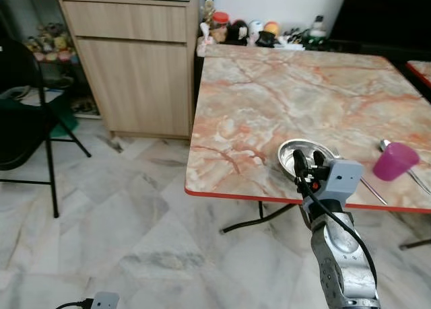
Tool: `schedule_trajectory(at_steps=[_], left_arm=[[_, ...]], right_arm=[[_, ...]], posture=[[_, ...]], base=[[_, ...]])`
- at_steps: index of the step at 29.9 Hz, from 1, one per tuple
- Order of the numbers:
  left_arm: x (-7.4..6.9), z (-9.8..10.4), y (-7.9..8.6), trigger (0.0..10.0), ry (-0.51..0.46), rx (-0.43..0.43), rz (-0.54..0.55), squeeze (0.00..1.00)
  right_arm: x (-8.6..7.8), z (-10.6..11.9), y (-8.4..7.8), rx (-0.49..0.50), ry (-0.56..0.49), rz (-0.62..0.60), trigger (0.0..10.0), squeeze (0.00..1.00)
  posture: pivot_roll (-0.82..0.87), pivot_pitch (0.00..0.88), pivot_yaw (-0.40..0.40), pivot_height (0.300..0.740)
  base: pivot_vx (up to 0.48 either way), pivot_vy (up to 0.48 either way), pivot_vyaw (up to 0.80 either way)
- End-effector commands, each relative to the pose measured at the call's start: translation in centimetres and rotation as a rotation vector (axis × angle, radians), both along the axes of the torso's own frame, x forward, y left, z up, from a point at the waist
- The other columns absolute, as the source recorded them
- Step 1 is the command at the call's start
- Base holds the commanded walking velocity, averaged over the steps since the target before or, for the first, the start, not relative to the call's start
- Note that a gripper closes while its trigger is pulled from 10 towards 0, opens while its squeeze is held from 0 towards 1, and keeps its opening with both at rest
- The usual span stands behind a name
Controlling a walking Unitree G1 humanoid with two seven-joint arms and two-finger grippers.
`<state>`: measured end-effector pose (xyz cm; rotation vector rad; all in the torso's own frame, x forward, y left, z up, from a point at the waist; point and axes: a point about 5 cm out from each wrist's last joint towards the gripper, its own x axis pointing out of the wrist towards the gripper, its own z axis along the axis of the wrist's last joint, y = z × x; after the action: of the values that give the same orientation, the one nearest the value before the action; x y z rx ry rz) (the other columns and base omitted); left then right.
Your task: Setting the table
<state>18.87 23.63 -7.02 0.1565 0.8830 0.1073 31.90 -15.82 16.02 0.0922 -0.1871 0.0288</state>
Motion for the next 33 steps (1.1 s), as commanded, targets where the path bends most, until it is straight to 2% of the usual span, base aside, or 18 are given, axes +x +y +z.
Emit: schedule_trajectory(at_steps=[1, 9, 33], left_arm=[[-0.25, -0.22, -0.33, 10.0, 0.015, -0.008, -0.018, 0.00], [-0.21, -0.24, -0.47, 10.0, 0.014, -0.006, -0.023, 0.00], [-0.21, -0.23, -0.43, 10.0, 0.011, -0.015, -0.003, 0.00]], right_arm=[[-0.05, 0.12, -0.38, -0.006, -0.007, -0.013, 10.0, 0.00], [-0.05, 0.02, -0.40, -0.006, -0.004, -0.014, 10.0, 0.00], [0.03, 0.02, -0.35, -0.006, -0.004, -0.010, 10.0, 0.00]], posture=[[0.01, 0.128, -0.034, 0.740], [0.01, 0.127, -0.034, 0.740], [0.01, 0.130, -0.037, 0.740]], base=[[0.000, 0.000, 0.00], [0.000, -0.414, 0.00], [0.000, 0.000, 0.00]])
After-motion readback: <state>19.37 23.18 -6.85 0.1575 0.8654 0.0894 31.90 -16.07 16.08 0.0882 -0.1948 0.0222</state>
